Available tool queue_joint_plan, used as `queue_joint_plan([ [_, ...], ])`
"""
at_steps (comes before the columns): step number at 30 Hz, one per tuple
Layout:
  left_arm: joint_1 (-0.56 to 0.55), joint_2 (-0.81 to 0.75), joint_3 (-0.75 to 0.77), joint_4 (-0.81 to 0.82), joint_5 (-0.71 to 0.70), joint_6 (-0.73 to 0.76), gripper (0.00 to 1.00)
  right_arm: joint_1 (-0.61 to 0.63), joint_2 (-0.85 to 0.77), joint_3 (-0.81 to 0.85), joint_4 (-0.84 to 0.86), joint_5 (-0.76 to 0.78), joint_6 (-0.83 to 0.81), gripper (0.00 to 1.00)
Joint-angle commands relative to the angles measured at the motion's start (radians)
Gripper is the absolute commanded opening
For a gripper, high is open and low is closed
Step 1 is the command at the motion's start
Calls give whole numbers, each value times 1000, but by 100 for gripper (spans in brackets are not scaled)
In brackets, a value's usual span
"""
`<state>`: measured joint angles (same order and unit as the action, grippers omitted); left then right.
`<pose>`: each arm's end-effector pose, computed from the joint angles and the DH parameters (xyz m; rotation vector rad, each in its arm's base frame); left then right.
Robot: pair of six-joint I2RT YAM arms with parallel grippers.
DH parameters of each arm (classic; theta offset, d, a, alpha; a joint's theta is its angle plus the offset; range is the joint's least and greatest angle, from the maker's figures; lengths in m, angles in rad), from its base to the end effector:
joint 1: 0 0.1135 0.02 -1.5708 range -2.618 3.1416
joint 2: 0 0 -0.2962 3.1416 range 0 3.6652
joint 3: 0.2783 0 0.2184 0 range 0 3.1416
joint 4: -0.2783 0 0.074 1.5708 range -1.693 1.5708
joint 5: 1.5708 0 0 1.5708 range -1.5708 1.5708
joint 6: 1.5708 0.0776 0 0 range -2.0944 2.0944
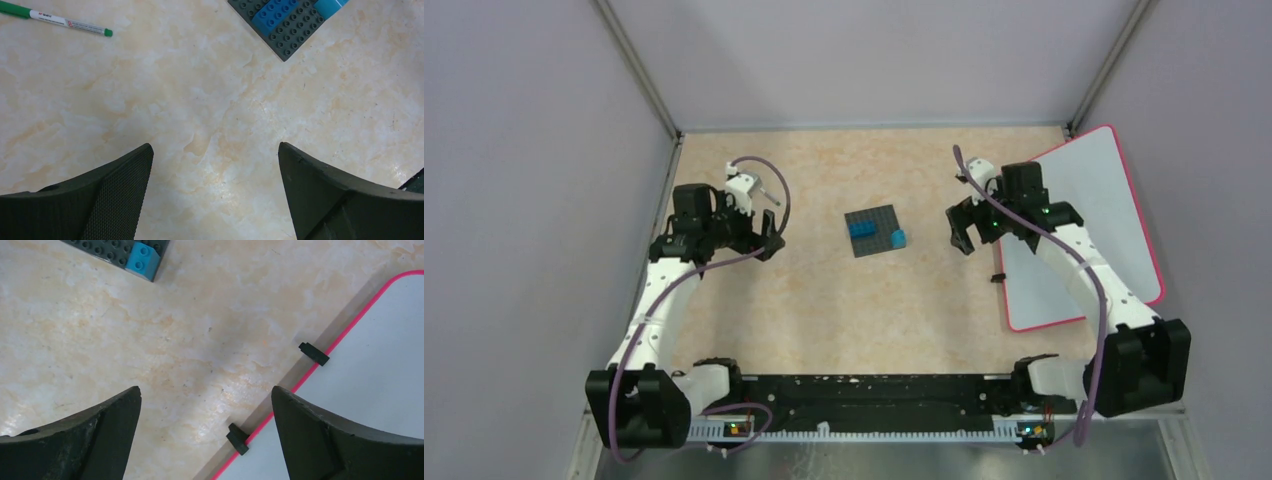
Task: Write a sentence on the whiteboard
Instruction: Move the whiteboard stand to the center of the board.
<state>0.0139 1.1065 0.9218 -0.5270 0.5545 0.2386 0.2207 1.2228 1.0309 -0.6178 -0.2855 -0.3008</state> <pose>0.2113 -0.0379 0.3073 0.5276 2.1374 -0.4904 0.2284 0.0736 0.3033 -0.7379 2.2404 0.3005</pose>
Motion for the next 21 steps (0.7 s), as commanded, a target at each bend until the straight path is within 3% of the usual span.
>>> queue_joint_plan([
  [1,-9,-8,-1,8,21,18,99,8,95,96,-40,64,-157,98],
  [12,-46,1,-9,-4,55,24,99,9,239,143,-5,190,-441,97],
  [21,-46,2,-7,-8,31,19,99,8,346,152,49,223,-587,83],
])
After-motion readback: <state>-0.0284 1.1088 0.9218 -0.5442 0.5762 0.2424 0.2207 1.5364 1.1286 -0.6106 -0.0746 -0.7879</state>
